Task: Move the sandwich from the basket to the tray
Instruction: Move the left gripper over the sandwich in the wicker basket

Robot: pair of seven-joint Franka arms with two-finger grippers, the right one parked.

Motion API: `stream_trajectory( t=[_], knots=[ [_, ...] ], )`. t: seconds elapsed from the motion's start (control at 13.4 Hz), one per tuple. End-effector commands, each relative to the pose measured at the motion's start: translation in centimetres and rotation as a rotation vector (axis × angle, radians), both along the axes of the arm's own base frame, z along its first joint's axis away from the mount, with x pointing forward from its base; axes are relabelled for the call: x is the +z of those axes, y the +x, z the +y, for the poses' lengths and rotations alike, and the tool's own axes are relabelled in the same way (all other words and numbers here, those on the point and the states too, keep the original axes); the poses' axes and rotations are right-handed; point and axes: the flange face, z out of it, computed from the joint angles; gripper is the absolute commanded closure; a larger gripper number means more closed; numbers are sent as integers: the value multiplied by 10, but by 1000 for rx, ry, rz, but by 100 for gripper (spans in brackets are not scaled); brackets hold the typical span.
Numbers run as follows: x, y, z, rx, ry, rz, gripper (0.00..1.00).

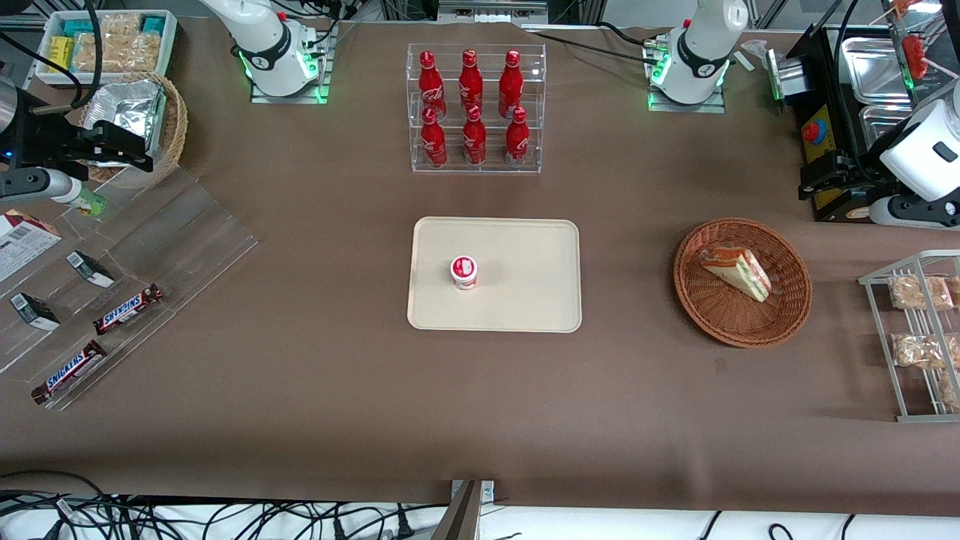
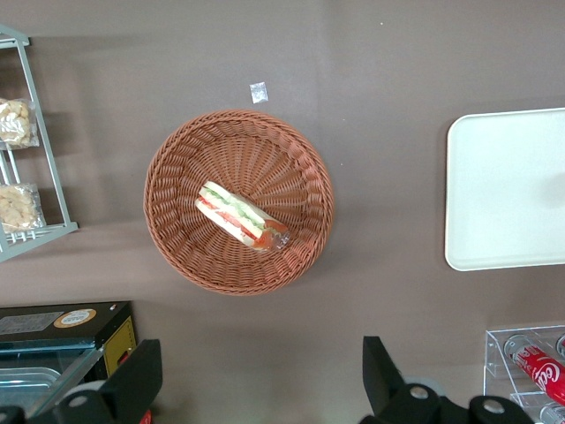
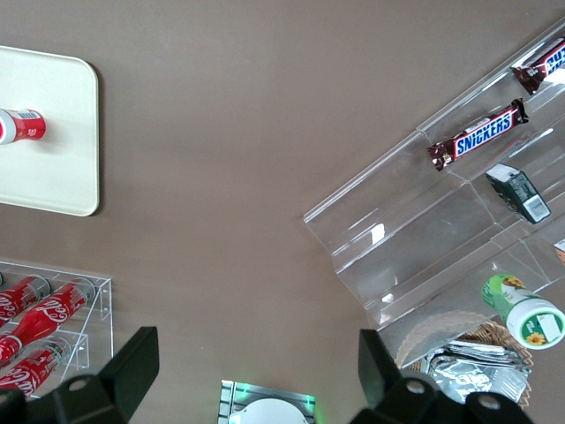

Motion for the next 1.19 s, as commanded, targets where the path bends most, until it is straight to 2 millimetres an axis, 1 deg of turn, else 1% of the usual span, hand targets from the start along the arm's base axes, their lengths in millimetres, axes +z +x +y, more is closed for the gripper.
stream_trajectory(
  t=[0.0, 0.15, 0.22, 0.37, 0.52, 0.6, 0.74, 0.82, 0.97, 1.04, 1.12],
  knots=[
    [4, -7, 0, -22, -9, 18, 0],
    [1, -4, 10, 11, -5, 20, 0],
    [-5, -2, 15, 31, -2, 25, 0],
    [-25, 4, 27, 128, 18, 53, 0],
    [-62, 5, 31, 223, 58, 61, 0],
    [-78, 6, 32, 295, 67, 59, 0],
    [-118, 5, 36, 425, 114, 41, 0],
    [-138, 0, 35, 490, 139, 23, 0],
    [-177, -19, 33, 586, 141, -31, 0],
    [-193, -25, 38, 643, 141, -43, 0],
    [-206, -28, 35, 702, 141, -53, 0]
  ],
)
